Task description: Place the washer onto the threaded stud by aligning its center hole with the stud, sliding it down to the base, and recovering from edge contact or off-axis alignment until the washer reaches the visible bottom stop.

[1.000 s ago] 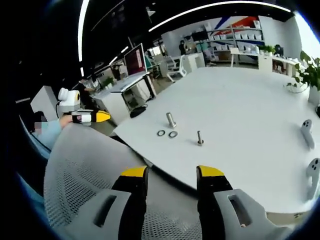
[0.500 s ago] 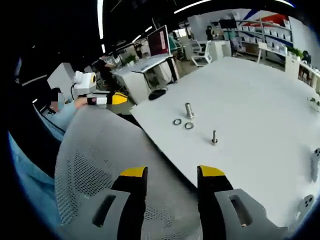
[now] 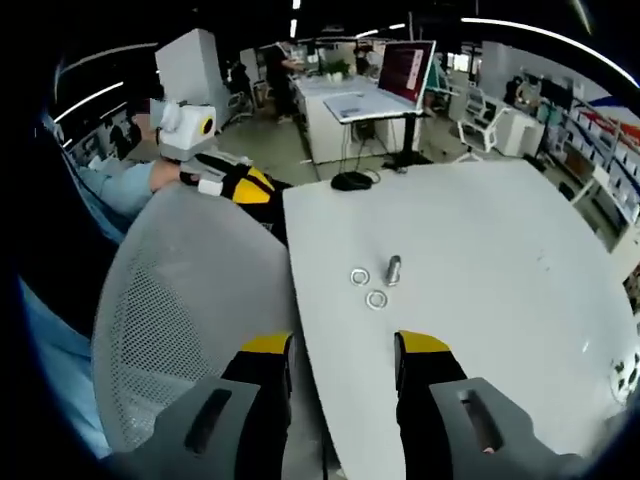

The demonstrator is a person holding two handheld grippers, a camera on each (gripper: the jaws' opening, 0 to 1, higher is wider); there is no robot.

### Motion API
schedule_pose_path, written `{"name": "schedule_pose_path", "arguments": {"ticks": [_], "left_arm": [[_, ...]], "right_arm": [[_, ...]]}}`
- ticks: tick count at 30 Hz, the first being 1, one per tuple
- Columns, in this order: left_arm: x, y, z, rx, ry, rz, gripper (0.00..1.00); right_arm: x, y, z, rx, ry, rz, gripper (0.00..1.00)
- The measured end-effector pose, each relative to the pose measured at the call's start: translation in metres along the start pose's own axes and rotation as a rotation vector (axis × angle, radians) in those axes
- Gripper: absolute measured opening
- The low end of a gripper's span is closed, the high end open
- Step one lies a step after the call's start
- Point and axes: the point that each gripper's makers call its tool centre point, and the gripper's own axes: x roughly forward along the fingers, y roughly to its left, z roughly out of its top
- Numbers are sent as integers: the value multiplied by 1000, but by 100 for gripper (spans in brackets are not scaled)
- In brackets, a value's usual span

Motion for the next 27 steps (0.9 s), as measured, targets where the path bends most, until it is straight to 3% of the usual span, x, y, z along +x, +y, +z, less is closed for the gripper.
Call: {"name": "schedule_pose_path", "arguments": {"ticks": [3,9,15,27], "left_arm": [[0,0,0,-1,-1,2,8],[1,0,0,-4,-1,1,8],[0,2,8,-31,-49,0,5],[0,1,7,-37,-45,-3,4]], "right_arm": [[22,-3,6,-54,43,31,41],[59,-15,1,-117,131,61,41],[88,-22,-9,-160,199,89,40],[139,-37,-37,-197,332,117,39]]}}
